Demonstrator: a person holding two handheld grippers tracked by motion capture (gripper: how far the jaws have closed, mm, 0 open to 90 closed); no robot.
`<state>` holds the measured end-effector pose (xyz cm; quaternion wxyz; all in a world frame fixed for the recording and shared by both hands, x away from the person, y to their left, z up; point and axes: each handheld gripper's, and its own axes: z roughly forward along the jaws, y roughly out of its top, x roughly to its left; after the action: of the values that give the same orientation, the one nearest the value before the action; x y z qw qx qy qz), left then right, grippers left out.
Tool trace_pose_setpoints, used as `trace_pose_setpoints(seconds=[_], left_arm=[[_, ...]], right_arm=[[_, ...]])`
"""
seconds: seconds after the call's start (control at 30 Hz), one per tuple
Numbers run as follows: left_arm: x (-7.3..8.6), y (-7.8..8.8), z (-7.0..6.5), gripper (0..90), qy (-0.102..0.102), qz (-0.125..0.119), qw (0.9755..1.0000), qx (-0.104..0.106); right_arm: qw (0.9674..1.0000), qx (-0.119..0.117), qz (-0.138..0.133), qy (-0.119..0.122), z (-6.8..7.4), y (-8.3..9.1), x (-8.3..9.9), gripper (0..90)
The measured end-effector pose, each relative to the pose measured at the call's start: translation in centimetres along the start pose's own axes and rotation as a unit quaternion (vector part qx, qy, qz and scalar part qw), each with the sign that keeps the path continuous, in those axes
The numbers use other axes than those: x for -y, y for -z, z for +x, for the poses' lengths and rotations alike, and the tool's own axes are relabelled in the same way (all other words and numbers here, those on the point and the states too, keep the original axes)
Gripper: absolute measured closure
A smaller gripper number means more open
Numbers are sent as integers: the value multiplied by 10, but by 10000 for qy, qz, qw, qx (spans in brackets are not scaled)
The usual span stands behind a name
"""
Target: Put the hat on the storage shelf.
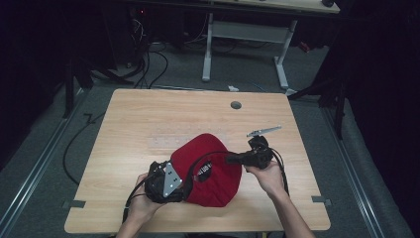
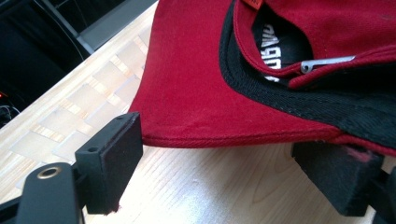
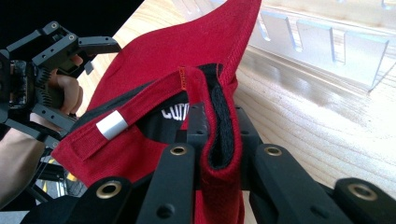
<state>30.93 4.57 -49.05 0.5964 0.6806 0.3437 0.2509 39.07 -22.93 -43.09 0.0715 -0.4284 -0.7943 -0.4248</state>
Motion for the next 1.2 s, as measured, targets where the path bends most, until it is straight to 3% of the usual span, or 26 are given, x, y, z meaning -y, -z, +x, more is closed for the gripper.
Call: trace_pose_setpoints(seconds=[0.23, 0.3, 0.43, 0.77, 0.8, 0.83, 0.93, 1.0, 1.2], left_arm=[[0, 2, -2, 184, -163, 12, 9999, 31], [0, 6, -5, 232, -276, -10, 9995, 170], [0, 7, -7, 320, -368, -2, 9992, 185], [-12, 14, -3, 496, -85, -15, 9992, 402], [-14, 15, -3, 522, 43, -28, 9989, 457], [-18, 17, -2, 536, 176, 4, 9983, 558], [-21, 19, -2, 590, 254, 26, 9976, 638], [-26, 22, -1, 625, 434, 92, 9959, 787], [-34, 26, -1, 735, 663, 165, 9923, 1028]], right_arm=[[9998, -171, -34, -16, -2, -2, -2, 822], [9997, -225, -20, -32, -2, -3, -5, 822], [9997, -245, -67, 33, 1, -5, -10, 822], [9995, -312, -72, 51, 0, -6, -12, 819], [9994, -344, -86, 46, -2, -6, -11, 816], [9993, -362, -94, 16, -3, -6, -10, 814], [9990, -424, -106, -16, -6, -5, -9, 810], [9989, -456, -102, -36, -8, -6, -8, 803], [9990, -442, -74, -64, -12, -14, -7, 798]])
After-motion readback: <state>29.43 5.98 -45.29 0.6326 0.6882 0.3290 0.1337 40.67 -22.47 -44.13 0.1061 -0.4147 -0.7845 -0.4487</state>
